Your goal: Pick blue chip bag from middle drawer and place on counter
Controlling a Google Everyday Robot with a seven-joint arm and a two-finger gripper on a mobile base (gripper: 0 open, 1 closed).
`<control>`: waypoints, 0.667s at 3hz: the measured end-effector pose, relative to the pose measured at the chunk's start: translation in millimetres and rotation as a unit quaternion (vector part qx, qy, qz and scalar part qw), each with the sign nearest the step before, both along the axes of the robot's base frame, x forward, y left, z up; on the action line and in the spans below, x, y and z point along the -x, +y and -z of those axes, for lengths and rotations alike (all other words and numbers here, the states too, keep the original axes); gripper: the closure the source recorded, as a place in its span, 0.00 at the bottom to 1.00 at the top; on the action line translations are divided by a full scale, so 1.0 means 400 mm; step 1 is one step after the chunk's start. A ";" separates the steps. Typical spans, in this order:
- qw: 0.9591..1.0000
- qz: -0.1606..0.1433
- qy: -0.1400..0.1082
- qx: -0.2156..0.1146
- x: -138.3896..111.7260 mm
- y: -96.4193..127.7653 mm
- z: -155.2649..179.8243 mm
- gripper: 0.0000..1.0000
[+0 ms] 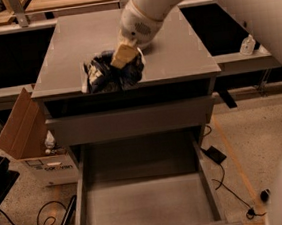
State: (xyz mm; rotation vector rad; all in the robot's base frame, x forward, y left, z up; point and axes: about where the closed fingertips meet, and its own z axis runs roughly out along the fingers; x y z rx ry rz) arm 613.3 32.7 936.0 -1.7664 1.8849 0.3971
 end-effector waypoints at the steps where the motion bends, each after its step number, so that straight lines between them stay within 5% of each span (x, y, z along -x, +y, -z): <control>1: 0.999 0.014 -0.029 -0.032 -0.067 0.086 -0.151 1.00; 2: 0.992 0.035 -0.084 -0.084 -0.144 0.162 -0.262 1.00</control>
Offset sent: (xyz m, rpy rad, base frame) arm 0.1069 0.1096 0.1568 0.3443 -0.3451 -0.1525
